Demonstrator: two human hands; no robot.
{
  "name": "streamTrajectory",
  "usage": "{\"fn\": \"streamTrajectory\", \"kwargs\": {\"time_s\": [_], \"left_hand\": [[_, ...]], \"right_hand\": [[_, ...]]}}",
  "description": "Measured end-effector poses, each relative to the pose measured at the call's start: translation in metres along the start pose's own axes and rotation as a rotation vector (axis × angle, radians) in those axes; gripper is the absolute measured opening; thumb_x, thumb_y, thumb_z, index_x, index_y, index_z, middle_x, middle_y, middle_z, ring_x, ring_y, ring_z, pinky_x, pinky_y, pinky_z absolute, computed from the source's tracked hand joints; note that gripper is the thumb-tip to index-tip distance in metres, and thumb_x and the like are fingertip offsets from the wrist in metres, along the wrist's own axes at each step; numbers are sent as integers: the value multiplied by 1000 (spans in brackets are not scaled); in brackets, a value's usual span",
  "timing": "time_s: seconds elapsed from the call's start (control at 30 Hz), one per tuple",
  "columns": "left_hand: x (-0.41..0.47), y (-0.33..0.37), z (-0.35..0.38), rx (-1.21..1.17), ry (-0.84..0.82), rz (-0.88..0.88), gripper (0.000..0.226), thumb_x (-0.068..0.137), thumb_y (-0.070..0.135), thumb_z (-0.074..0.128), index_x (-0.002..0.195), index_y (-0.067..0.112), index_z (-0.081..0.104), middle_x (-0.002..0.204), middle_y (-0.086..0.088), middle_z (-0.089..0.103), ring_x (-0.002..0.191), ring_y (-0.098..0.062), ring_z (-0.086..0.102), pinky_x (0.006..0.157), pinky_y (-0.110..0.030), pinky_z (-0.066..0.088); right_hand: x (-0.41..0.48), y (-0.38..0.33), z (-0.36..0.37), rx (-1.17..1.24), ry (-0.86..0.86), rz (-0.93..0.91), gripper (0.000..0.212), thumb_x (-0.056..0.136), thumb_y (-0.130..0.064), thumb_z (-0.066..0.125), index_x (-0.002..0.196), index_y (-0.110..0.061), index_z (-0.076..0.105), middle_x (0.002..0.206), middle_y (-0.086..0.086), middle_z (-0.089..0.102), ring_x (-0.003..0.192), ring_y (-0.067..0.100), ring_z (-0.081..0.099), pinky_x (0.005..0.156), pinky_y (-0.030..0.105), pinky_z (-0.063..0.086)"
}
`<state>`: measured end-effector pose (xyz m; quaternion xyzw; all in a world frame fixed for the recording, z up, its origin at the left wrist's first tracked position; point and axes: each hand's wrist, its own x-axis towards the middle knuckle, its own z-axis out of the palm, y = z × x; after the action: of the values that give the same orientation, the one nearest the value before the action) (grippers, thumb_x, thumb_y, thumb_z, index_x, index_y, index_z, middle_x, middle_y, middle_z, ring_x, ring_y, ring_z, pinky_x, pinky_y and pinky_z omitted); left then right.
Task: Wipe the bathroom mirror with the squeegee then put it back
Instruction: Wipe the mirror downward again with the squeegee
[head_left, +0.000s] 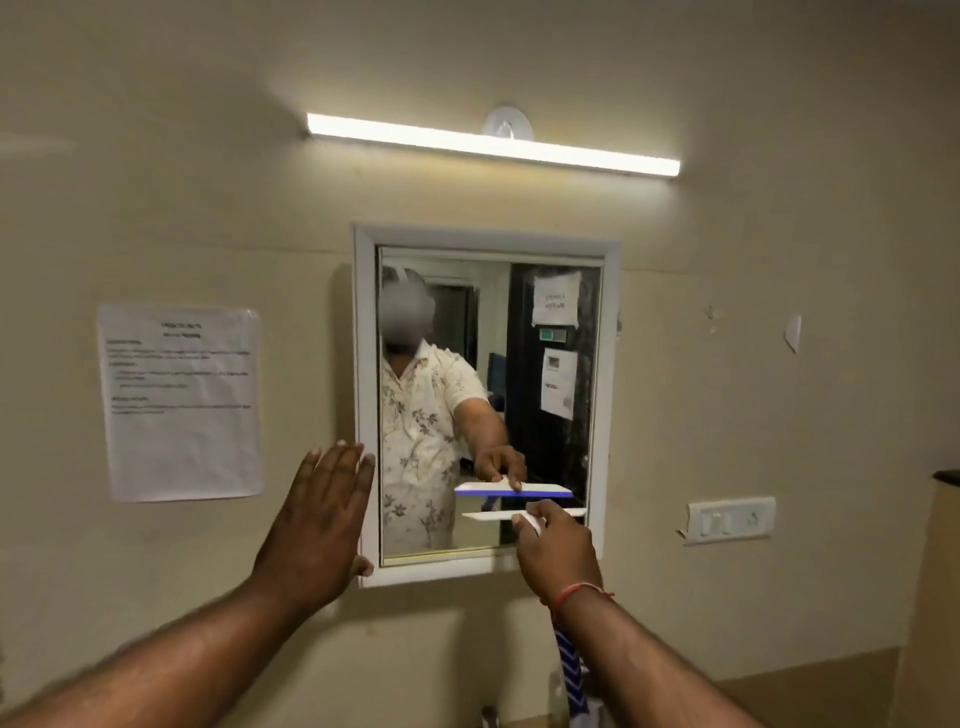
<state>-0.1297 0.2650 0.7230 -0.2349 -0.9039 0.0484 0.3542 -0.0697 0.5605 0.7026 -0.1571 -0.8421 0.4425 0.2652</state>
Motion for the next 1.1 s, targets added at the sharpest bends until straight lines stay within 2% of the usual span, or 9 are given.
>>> {"fn": "streamTrajectory", "kwargs": {"time_s": [0.07, 0.2, 0.27, 0.33, 0.4, 0.63, 0.8, 0.97, 1.1], "left_hand": [[7, -6, -15, -11, 26, -4, 164, 39, 67, 108, 170, -1, 36, 174, -28, 35, 163, -47, 29, 131, -67, 30], [39, -16, -50, 9, 97, -20, 174, 41, 70, 105, 175, 0, 18, 185, -25, 1, 172, -43, 4, 136, -63, 18], [58, -17, -71, 45, 110, -24, 171, 60, 73, 98, 174, 0, -7, 181, -24, -26, 170, -41, -19, 138, -61, 3], [75, -16, -89, 74, 53, -43, 161, 82, 71, 84, 165, 2, -35, 168, -22, -51, 161, -40, -41, 137, -58, -12], [90, -17, -103, 113, 17, -75, 157, 88, 67, 80, 159, 0, -43, 165, -24, -54, 158, -40, -45, 136, -58, -14], [106, -34, -88, 61, 122, -62, 158, 81, 41, 91, 161, -1, -39, 170, -23, -47, 158, -37, -48, 127, -48, -35], [109, -46, -80, 85, 98, -41, 172, 48, 50, 107, 173, -3, 1, 181, -25, -14, 168, -37, -24, 133, -47, -25], [110, -46, -75, 98, 135, -14, 162, 74, 53, 96, 167, -1, -26, 169, -21, -50, 154, -33, -53, 125, -46, -39], [110, -49, -68, 71, 185, -8, 168, 59, 50, 104, 172, -2, -8, 176, -21, -39, 164, -36, -36, 132, -47, -27]], "right_hand": [[3, -34, -11, 48, 36, -75, 28, 102, -42, 62, 127, -34, 71, 111, -2, 75, 98, 20, 72, 93, 47, 62], [17, -117, -38, 82, 109, -286, 11, 109, -38, 57, 110, -45, 65, 90, -9, 72, 82, 9, 71, 78, 38, 64], [25, -157, -49, 92, 150, -401, 15, 109, -34, 57, 104, -47, 63, 87, -9, 72, 80, 9, 72, 76, 38, 66], [37, -193, -58, 90, 190, -460, 13, 108, -31, 59, 112, -40, 67, 91, -10, 71, 85, 11, 73, 78, 40, 67], [49, -224, -65, 98, 234, -489, 16, 108, -29, 59, 120, -28, 70, 94, -9, 67, 91, 16, 72, 83, 42, 66], [79, -270, -65, 69, 298, -512, 19, 110, -28, 57, 124, -21, 67, 94, -6, 63, 92, 17, 68, 88, 39, 62], [91, -276, -61, 52, 307, -514, 21, 110, -29, 56, 127, -20, 65, 97, -4, 66, 94, 17, 69, 90, 41, 63], [97, -276, -58, 28, 307, -522, 16, 109, -26, 57, 123, -19, 64, 90, -6, 62, 92, 18, 67, 91, 41, 61], [99, -283, -61, -58, 284, -527, 6, 104, -22, 58, 110, -24, 56, 86, -5, 62, 87, 19, 67, 85, 42, 59]]}}
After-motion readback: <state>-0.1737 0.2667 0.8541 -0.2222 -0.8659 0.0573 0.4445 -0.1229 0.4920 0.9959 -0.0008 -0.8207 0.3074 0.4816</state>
